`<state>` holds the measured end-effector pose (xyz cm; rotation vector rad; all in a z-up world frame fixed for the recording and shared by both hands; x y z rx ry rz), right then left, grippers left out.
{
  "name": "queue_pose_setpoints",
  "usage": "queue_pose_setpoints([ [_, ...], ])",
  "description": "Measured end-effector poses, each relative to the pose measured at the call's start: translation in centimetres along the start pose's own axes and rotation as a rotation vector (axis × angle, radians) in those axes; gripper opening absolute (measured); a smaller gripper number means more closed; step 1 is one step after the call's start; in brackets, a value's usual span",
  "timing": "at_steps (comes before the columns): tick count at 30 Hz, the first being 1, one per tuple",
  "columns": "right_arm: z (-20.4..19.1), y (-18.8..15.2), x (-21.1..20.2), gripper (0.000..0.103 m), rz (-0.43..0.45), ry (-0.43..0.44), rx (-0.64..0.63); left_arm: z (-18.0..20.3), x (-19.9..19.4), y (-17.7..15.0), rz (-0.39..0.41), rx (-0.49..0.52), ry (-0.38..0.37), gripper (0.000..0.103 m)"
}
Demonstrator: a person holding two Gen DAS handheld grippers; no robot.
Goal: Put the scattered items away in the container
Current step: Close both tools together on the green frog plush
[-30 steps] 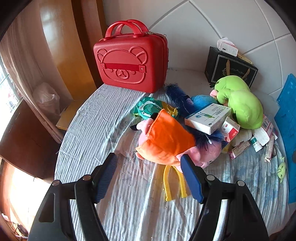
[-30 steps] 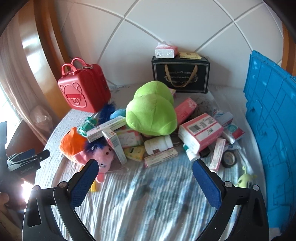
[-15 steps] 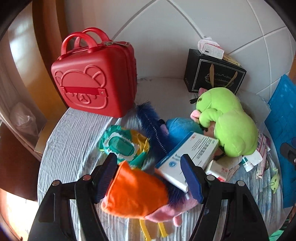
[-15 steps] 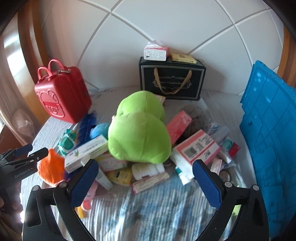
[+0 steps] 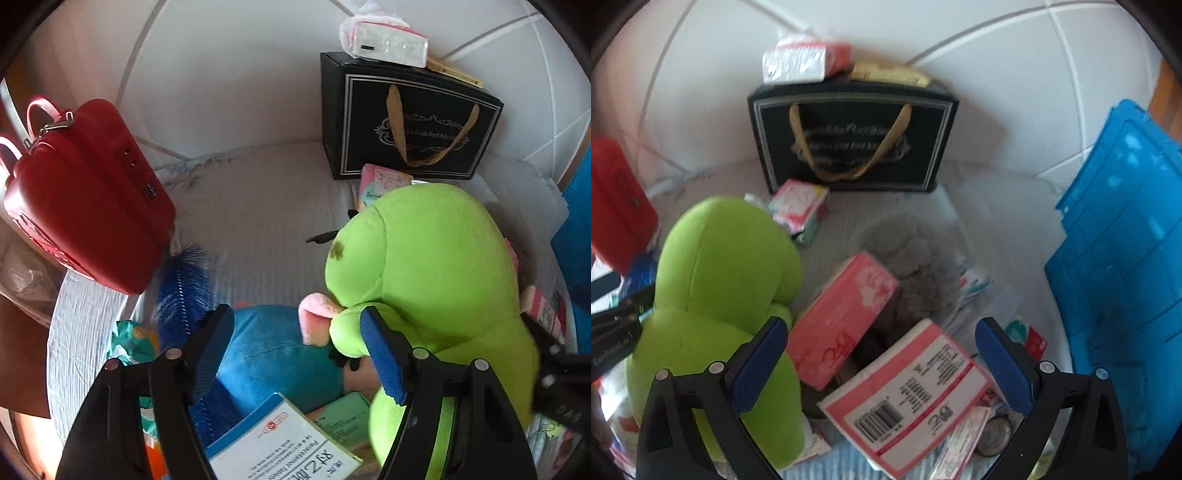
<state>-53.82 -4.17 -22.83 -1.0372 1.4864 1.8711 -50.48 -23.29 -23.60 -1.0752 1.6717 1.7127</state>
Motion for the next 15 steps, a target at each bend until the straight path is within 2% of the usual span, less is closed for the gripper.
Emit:
queue_pose_setpoints([
  [2,-1.1,-1.8,0.0,0.103,-0.014,0.039,-0.037,0.8,-0.9,-1.1,0.017,0.029,0.005,0.07],
  [4,-1.3,-3.6,-1.1,0.103,-0.012,0.028,-0.063,1.2,-2.1,-2.6,0.01,0.019,-0.032,0.07],
  [7,-1.0,-6.5,-2.9,0.103,-0.039,0.089,-0.034,2.0,-4.7,-5.2,0.009,0.013,-0.09,0.07],
  [9,-1.2,-8.4,-4.5,0.103,-0.045,0.096,-0.04,2.7,-6.3,-7.3,-0.004,0.031,-0.132,0.07],
  [13,-1.8,-12.7,-7.5,0.103,-0.07,0.163,-0.035,3.9,-8.0,-11.8,-0.042,0.095,-0.115,0.07],
  [15,-2.1,-15.0,-8.4,0.103,-0.099,0.216,-0.011,4.0,-8.7,-13.8,-0.076,0.101,-0.146,0.07],
])
Point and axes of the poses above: each gripper's, at about its wrist camera, not at the fingertips, and x roughly the way its jaws point, z to its right, y to its top, the point moved 5 cm from there along x, roughly the way its jaws point, and after that the axes turned 4 degrees about z, right-handed, at the moved point
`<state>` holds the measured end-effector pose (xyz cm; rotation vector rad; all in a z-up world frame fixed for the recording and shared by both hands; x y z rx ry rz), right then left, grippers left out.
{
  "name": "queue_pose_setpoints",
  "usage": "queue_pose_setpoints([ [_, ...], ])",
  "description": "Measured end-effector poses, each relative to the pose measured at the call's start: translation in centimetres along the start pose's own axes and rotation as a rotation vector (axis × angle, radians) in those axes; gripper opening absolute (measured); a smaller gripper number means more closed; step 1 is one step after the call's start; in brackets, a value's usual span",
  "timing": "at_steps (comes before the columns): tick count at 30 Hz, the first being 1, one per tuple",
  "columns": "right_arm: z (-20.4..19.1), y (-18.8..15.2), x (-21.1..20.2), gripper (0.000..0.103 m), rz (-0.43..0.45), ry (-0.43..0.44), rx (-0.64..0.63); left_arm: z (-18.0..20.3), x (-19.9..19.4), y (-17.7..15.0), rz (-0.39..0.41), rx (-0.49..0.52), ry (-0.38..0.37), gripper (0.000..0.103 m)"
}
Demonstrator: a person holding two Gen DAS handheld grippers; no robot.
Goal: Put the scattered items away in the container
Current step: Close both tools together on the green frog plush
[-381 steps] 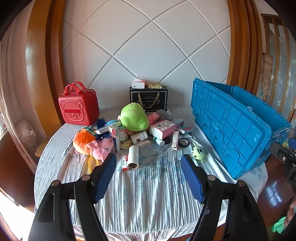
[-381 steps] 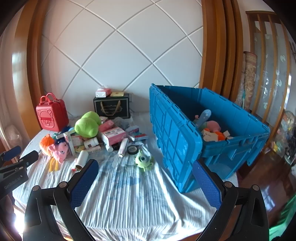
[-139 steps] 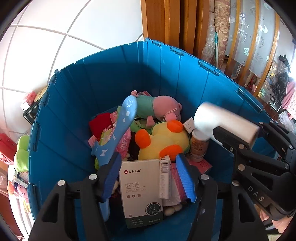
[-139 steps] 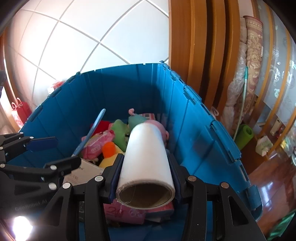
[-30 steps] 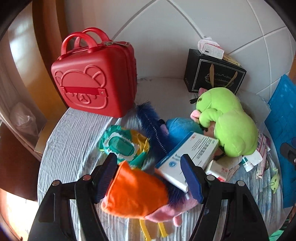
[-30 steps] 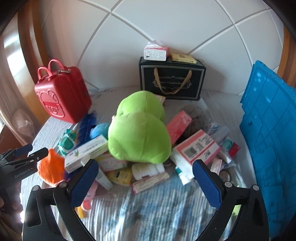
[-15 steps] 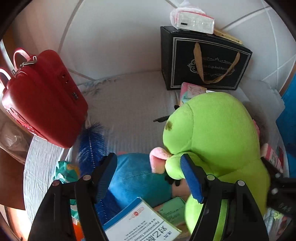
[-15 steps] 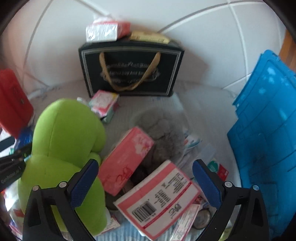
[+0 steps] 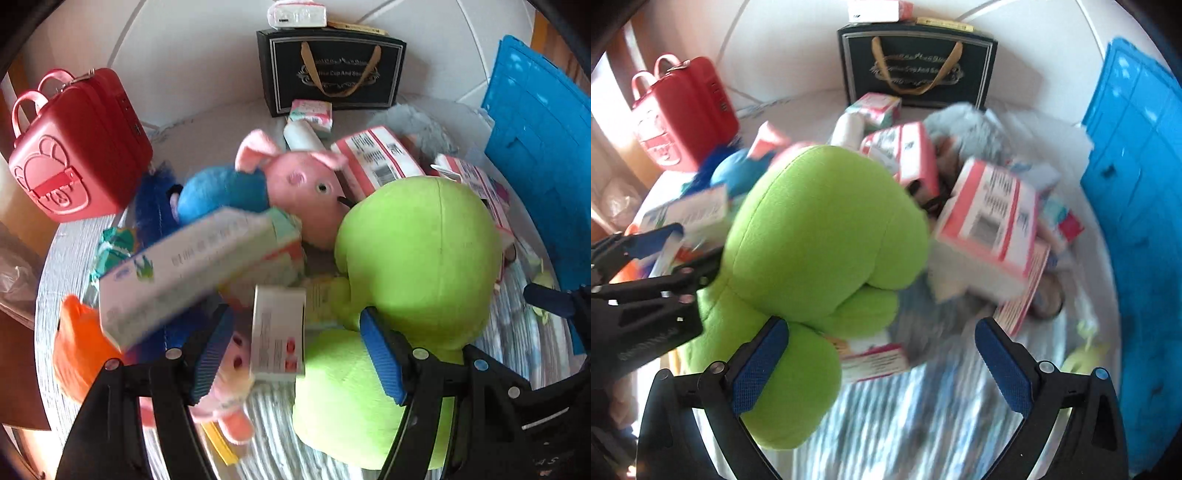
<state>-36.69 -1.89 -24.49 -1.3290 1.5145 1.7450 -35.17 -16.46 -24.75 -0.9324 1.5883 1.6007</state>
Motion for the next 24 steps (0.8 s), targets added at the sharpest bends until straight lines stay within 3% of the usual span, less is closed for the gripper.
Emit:
queue_pose_setpoints([
  [3,-0.7,-3.3,-0.7,0.103,-0.037,0.058,0.027,0.4,-1.6,-2.2,-0.012,-0.004,-0.065,0.07],
  [6,-1.3,-6.1,-2.0,0.103,-0.056,0.09,0.043,0.7,-4.0,-3.4,0.02,0.001,-0.069,0.07],
  [13,1.9,-7.9,-5.1,0.103,-0.001,0.043,0.042,2.4,-7.7,-6.3,0.069,-0.049,-0.057,0.07],
  [24,6.6,-9.1,-4.6,0.103,-0.033,0.126,-0.296,8.3,-8.3,-12.3,0.037,-0.283,0.099,0.07],
])
Point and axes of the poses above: each gripper's, at about its wrist camera, not at the fingertips, and x roughly the way its jaws point, z to its right, y to its top, the point moved 5 cm from there along x, roughly the way its jaws point, and after that the axes turned 4 degrees about z, right-handed, at the moved point
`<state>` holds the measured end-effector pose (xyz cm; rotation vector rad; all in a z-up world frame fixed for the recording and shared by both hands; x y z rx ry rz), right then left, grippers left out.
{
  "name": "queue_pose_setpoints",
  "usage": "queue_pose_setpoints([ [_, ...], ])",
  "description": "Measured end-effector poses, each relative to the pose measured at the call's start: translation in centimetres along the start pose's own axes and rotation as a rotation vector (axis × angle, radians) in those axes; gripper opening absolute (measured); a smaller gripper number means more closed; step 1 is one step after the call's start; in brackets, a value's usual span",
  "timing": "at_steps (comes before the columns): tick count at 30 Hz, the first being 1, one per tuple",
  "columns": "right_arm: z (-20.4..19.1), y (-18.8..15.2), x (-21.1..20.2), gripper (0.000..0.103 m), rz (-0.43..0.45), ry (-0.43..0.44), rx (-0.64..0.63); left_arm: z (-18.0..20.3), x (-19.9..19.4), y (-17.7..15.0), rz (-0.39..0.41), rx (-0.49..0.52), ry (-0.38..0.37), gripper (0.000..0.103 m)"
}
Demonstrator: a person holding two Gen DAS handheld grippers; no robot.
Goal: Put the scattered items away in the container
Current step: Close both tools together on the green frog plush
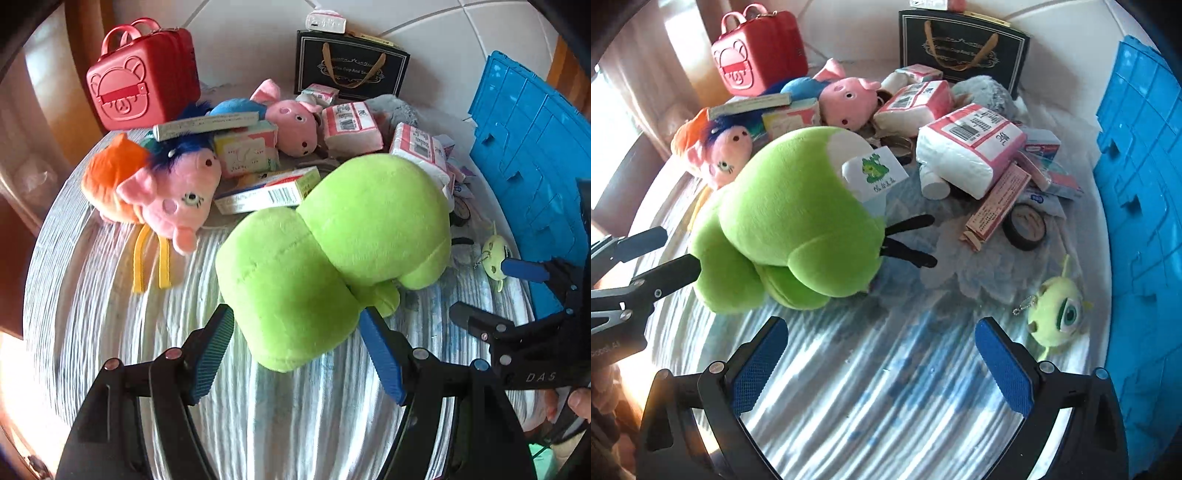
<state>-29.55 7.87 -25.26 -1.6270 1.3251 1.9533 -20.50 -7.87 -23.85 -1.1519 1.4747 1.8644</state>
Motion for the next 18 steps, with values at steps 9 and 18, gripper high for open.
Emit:
queue_pose_setpoints([
  [9,-0.8,1.9,1.6,0.103,0.022,0.057,-0.125,0.2,3.3,-3.4,-0.059,-0.123,0.07,0.07],
  [18,-2.8,4.0,4.8,0.103,0.032,0.081,-0.19,-0.4,6.7,-1.3,-0.027,-0.126,0.117,0.078],
])
Point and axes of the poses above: each gripper's, at about its wrist camera, not at the fingertips, and x roughly the way its jaws point, z to its right, y to its top, the point moved 5 cm from there along x, roughly the way its jaws point, and after that the axes turned 4 degrees about z, right-handed, at the moved point
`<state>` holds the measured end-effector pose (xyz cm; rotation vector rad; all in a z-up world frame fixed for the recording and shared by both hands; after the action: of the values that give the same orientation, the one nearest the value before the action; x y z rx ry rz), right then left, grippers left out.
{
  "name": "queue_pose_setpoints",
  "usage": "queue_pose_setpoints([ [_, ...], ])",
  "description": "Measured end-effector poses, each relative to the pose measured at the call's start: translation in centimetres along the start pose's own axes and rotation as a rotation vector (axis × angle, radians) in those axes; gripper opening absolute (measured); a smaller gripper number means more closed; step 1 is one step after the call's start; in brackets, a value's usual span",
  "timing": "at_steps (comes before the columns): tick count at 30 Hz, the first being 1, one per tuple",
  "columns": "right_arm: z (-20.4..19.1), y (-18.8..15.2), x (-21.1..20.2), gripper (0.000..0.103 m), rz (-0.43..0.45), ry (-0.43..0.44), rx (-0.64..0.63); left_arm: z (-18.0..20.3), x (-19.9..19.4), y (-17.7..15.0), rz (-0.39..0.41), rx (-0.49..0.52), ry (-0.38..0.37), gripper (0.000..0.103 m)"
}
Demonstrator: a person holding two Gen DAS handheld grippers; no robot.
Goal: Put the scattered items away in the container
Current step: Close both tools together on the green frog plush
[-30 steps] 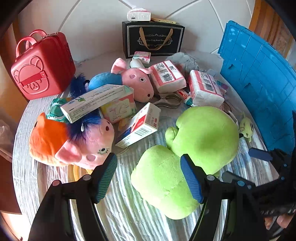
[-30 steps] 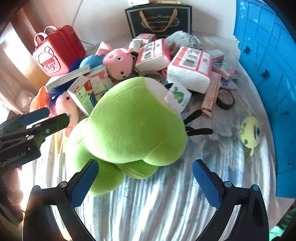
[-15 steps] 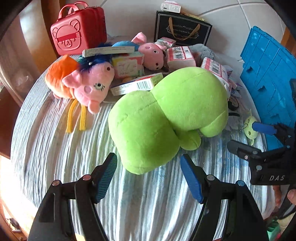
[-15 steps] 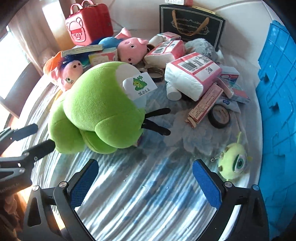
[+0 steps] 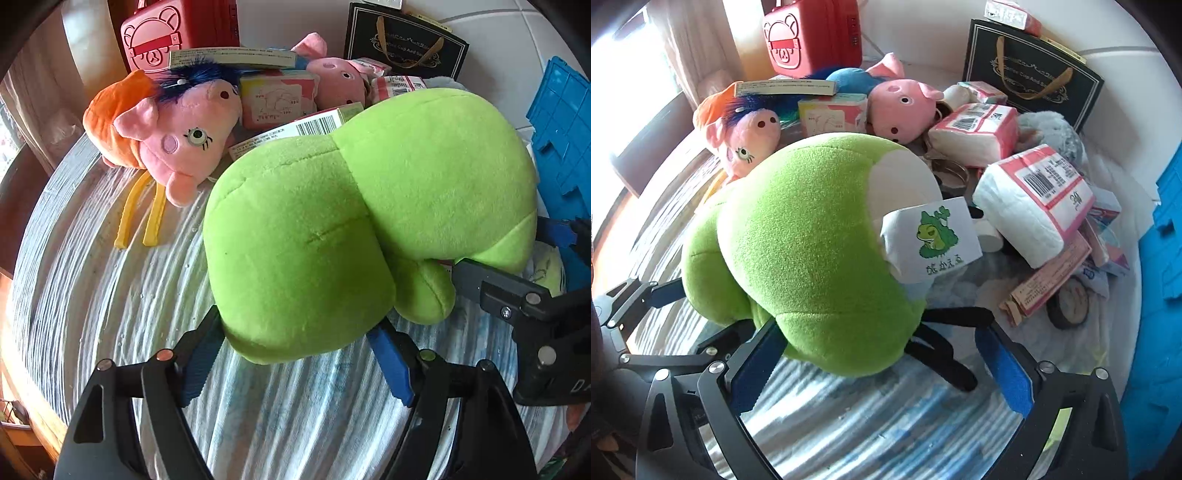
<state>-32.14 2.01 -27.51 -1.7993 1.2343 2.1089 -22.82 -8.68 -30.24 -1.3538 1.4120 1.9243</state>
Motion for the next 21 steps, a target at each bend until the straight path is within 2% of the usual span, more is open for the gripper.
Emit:
queue_pose_setpoints([
  [5,-0.2,1.6,-0.3,0.096,0.052,0.009,0.019,-0.3,-0.1,2.3,0.044,0.022,-0.009,0.08],
  [8,-0.1,2.8,-0.7,0.096,0.082,-0.002,0.021,-0.4,0.4,3.7,0.052,0.023,-0.034,0.084],
  [12,0.4,4.6,-0.1,0.096,0.113,-0.02,0.05,0.0,1.1,5.2,0.072,0.053,-0.054,0.084],
  [13,0.5,4.9,0.2,0.088,0.11,-0.025,0.059,0.1,1.1,5.6,0.089,0.061,-0.055,0.084],
  [14,0.6,5.1,0.5,0.077,0.101,-0.027,0.067,0.2,0.9,6.0,0.11,0.068,-0.054,0.084],
  [15,0.8,5.3,0.7,0.057,0.091,-0.041,0.073,0.1,0.8,6.4,0.129,0.072,-0.049,0.081],
  [16,1.1,5.4,1.1,0.054,0.081,-0.065,0.078,0.1,0.8,6.8,0.136,0.08,-0.052,0.079],
  [19,1.9,5.4,1.8,0.053,0.064,-0.05,0.11,0.2,1.0,7.3,0.138,0.105,-0.048,0.079],
  [21,2.0,5.7,1.6,0.058,0.082,-0.046,0.119,0.1,0.9,7.4,0.141,0.104,-0.054,0.079],
])
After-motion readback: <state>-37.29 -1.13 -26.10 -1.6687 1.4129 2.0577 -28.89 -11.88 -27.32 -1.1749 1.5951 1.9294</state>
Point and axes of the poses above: each gripper's, at about its wrist camera, not at the fingertips, and x roughly the way its jaws point, z to its right, y to its top, the point moved 5 cm from there along x, roughly the way its jaws point, and after that the axes turned 4 degrees about z, right-handed, at the moved point
